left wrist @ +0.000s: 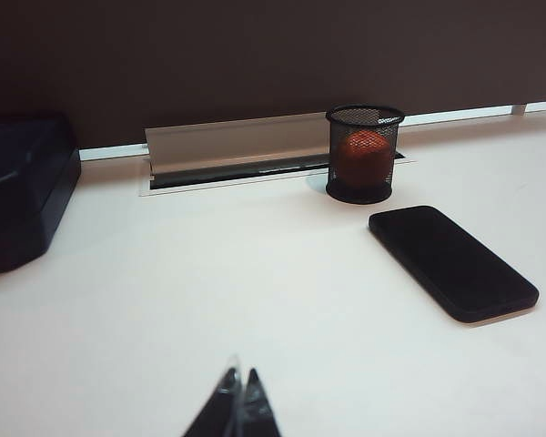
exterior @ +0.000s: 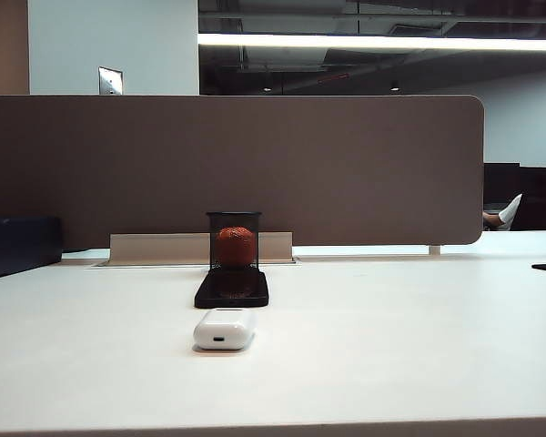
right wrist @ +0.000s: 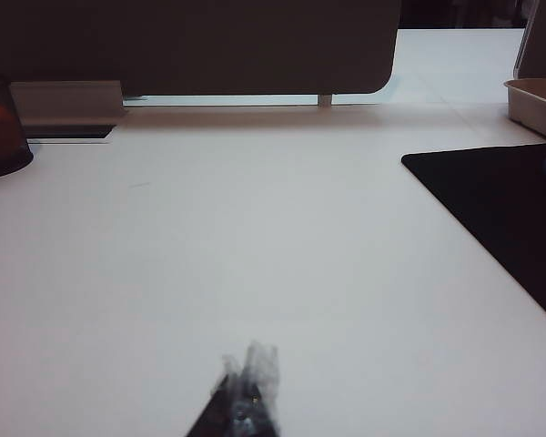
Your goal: Find the wireless headphone case on the desktop and place it on the left side of the phone.
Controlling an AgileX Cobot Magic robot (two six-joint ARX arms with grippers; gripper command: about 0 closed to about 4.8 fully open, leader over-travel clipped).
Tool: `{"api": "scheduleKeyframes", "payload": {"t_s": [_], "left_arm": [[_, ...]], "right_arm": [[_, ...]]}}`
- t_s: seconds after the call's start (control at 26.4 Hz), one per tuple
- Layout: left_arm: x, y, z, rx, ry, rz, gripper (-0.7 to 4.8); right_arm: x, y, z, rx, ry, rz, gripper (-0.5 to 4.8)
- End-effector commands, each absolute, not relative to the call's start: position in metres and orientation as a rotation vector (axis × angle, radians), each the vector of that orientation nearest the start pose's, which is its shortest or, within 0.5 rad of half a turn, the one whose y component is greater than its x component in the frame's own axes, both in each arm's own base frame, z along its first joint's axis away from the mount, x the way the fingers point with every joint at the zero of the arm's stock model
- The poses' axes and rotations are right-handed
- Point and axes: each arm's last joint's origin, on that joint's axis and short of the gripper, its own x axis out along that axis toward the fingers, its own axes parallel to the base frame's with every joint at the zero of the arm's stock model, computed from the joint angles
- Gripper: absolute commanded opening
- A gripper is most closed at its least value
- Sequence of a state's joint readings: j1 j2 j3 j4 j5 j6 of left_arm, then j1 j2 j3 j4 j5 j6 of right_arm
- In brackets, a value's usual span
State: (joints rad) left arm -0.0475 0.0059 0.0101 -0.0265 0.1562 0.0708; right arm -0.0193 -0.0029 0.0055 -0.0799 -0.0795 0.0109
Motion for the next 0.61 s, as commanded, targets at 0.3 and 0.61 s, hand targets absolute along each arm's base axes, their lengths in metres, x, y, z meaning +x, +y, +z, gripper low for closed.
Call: {"api": "scheduleKeyframes", "payload": {"t_s": [0.3, 0.61], "left_arm": [[0.0967, -0.0094, 0.165, 0.07, 0.007, -0.21, -0.05], [0.0967, -0.0094, 0.1649, 0.07, 0.008, -0.21, -0.05]], "right_arm": [[0.0969, 0.0004, 0.1608, 0.013, 0.047, 0.061, -0.08], [0.0961, 0.0015, 0.1689, 0.024, -0.002, 0.097, -0.08]]}}
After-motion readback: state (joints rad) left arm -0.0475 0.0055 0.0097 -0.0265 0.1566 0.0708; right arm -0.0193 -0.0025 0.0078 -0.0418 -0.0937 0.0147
